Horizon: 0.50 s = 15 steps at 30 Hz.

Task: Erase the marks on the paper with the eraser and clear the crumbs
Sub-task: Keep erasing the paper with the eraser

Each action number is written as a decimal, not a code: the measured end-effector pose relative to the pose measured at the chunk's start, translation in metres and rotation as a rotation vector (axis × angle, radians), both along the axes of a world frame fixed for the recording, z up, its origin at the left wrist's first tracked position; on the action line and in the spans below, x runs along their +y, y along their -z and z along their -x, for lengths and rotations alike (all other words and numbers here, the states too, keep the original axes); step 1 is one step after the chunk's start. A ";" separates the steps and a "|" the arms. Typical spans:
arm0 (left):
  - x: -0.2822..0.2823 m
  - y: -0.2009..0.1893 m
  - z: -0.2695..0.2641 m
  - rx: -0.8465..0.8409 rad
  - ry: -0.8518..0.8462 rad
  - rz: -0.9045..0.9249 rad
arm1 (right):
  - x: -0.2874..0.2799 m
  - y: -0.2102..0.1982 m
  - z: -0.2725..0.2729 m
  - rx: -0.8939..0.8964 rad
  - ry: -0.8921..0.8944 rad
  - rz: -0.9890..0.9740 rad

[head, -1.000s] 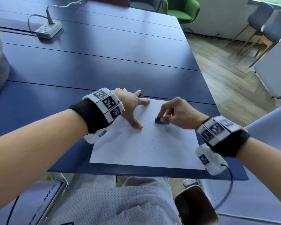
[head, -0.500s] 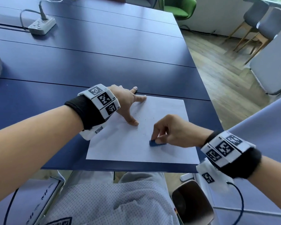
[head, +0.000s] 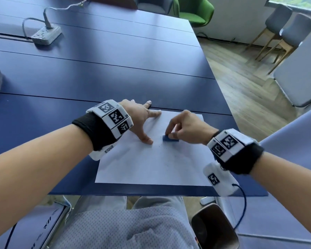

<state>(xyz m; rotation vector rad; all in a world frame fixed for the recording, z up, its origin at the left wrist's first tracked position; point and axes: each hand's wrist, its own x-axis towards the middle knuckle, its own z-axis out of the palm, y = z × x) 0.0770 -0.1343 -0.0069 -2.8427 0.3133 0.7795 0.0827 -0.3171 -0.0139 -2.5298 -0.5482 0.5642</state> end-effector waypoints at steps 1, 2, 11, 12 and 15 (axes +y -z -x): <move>0.000 0.000 0.000 0.004 -0.001 0.002 | 0.002 0.001 -0.013 -0.028 0.053 -0.012; 0.000 0.000 0.000 0.008 0.000 0.003 | 0.003 0.002 -0.025 -0.057 0.106 -0.024; 0.000 0.002 -0.002 -0.004 0.013 0.000 | 0.002 0.003 -0.030 0.011 -0.007 0.031; 0.000 0.002 -0.002 -0.002 0.012 0.001 | 0.004 0.003 -0.035 -0.032 0.006 0.023; 0.001 0.002 -0.002 0.008 0.003 0.009 | 0.009 0.004 -0.047 -0.152 0.139 -0.058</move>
